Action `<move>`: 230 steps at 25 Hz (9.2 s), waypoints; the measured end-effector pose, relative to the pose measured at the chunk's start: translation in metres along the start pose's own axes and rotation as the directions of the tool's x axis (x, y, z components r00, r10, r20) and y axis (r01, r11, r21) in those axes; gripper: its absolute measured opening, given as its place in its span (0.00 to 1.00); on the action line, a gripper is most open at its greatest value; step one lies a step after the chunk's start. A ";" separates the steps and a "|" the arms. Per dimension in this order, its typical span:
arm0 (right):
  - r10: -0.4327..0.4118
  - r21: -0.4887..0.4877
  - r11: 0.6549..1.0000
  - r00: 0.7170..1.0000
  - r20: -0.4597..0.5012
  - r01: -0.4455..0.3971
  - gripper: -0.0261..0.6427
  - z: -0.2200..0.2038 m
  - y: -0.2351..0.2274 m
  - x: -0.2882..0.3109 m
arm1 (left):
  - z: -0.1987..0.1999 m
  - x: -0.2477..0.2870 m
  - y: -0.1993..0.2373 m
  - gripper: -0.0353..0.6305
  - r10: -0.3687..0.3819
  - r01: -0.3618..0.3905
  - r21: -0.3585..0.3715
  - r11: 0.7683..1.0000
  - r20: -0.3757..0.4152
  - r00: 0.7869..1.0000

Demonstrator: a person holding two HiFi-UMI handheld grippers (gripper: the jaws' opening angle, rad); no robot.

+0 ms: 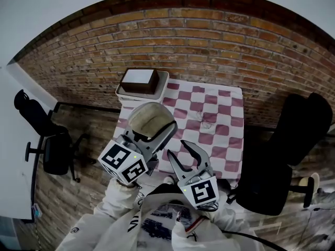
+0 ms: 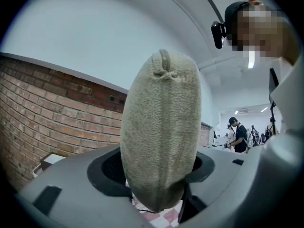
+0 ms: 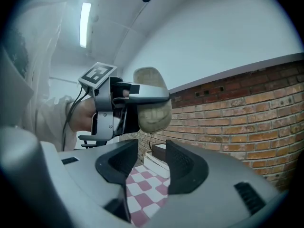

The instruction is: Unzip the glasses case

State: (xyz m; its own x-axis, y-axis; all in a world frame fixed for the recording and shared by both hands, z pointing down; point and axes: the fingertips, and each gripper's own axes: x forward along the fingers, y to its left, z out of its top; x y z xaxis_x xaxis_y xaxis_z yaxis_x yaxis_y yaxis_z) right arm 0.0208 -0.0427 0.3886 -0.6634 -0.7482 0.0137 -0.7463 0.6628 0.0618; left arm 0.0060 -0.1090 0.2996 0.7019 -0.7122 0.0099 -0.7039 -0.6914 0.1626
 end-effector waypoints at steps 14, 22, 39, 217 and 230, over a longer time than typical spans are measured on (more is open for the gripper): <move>-0.039 0.004 0.999 0.999 -0.030 0.040 0.29 -0.013 0.000 0.010 | -0.004 0.002 -0.015 0.49 -0.020 0.021 -0.040 0.999 0.013 1.000; -0.044 0.000 0.999 0.998 -0.047 0.044 0.24 -0.018 -0.002 0.011 | -0.007 0.006 -0.019 0.49 -0.028 0.029 -0.064 0.998 0.008 1.000; -0.057 -0.043 0.998 0.996 -0.063 0.055 0.08 -0.022 -0.004 0.007 | -0.011 0.007 -0.023 0.49 -0.038 0.038 -0.071 0.997 0.001 0.999; -0.098 -0.171 0.984 0.946 -0.309 0.046 0.11 -0.046 -0.029 0.097 | -0.209 -0.036 0.098 0.49 -0.289 0.503 0.070 0.861 -0.746 0.599; 0.041 0.027 0.999 0.962 -0.270 -0.035 0.40 -0.046 -0.017 0.078 | -0.220 -0.040 0.099 0.49 -0.279 0.483 0.066 0.873 -0.745 0.606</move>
State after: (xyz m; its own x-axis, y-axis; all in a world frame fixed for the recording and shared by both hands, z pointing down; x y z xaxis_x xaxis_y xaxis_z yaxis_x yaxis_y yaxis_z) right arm -0.0161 -0.1139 0.4350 -0.6538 -0.7008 0.2852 -0.7239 0.6891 0.0339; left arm -0.0684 -0.1225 0.5321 0.7029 -0.1489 0.6955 -0.2827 -0.9558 0.0812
